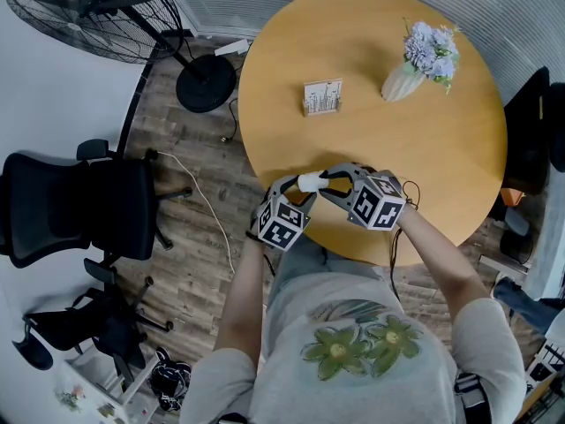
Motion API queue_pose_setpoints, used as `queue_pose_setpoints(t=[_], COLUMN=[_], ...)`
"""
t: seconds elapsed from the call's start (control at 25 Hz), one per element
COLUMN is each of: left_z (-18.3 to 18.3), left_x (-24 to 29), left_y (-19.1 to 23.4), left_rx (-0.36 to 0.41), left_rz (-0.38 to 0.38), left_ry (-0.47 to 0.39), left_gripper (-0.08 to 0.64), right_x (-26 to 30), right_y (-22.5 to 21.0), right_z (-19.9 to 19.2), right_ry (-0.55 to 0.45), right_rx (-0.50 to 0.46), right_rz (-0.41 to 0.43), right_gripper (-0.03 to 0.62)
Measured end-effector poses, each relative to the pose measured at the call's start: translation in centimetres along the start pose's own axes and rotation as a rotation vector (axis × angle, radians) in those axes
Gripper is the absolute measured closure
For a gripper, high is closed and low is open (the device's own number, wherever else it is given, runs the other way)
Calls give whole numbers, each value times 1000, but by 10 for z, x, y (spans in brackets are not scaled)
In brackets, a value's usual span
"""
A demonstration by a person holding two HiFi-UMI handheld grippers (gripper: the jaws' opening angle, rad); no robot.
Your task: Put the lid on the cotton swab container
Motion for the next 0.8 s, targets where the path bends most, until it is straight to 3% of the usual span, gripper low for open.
queue_pose_setpoints(t=[0.4,0.8], left_z=[-1,-1], left_x=[0,1], left_y=[0,0], left_rx=[-5,-8], left_rz=[-4,-3], left_ry=[1,7], left_gripper=[331,330], right_x=[4,5], right_y=[2,4], right_z=[-1,-2], right_ry=[97,87], right_rx=[5,9], right_rz=[-9,-52], right_gripper=[479,476])
Point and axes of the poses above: the fingertips, and each gripper's own axes: x forward along the fingers, y to its left, z out of its top, the point moved 2 cm from there along -x, backward along the fingers, and after that the axes turned 7 degrees about -x, right-handed, at the moved point
